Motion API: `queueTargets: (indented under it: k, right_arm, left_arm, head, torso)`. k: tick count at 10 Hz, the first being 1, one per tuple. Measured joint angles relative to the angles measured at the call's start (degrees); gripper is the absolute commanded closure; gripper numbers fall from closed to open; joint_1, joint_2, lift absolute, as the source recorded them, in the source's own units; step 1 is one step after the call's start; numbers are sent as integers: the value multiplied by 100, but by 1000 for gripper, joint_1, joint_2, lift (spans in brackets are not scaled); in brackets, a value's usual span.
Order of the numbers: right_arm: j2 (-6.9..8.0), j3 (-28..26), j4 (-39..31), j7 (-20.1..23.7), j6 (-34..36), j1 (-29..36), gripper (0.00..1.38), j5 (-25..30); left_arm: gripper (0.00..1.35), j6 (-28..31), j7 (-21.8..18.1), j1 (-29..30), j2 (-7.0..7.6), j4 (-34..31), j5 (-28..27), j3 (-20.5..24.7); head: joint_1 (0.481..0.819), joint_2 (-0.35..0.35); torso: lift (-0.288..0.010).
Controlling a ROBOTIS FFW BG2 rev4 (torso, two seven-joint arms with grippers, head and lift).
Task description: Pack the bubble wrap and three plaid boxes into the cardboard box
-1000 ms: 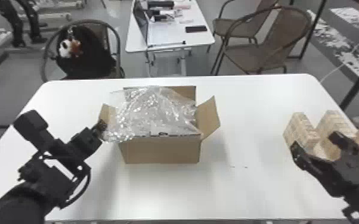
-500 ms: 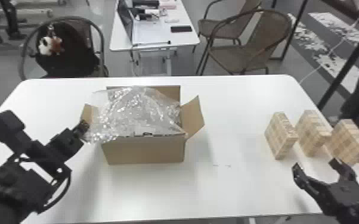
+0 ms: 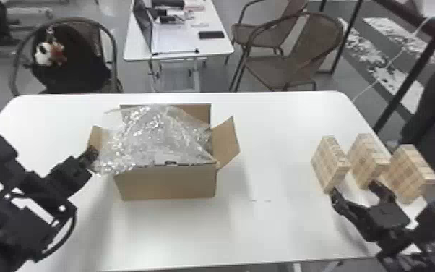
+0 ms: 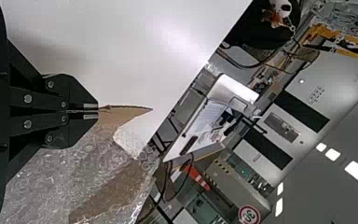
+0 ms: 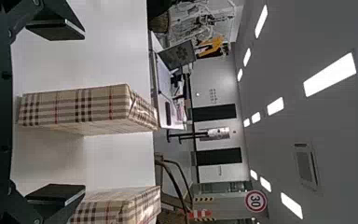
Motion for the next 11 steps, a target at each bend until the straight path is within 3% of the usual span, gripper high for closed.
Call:
queueTargets:
  k: [5, 6, 7, 8, 9, 11]
  right_arm:
    - [-36, 165, 591, -72, -179, -544, 145, 242]
    - [-36, 184, 692, -154, -237, -620, 211, 278]
    - [-36, 219, 789, -310, -325, -664, 311, 298]
    - [-36, 256, 935, -404, -398, -739, 499, 296]
    - [-36, 309, 1082, -440, -424, -854, 800, 297]
    - [-36, 455, 1084, -610, -332, -911, 875, 312]
  left_arm:
    - [1220, 2, -43, 18, -22, 2, -16, 21]
    - [1220, 7, -43, 25, -25, 7, -17, 21]
    - [1220, 9, -49, 35, -39, 9, -18, 25]
    - [1220, 9, -63, 53, -56, 9, -19, 38]
    - [1220, 9, -69, 67, -64, 9, -24, 44]
    - [1220, 9, -71, 67, -76, 9, -41, 40]
  head:
    - [695, -11]
    - [695, -13]
    - [695, -16]
    - [695, -17]
    - [695, -13]
    - [695, -5]
  torso:
    - [-148]
    - [-148]
    - [-148]
    - [-148]
    - [-148]
    - [-148]
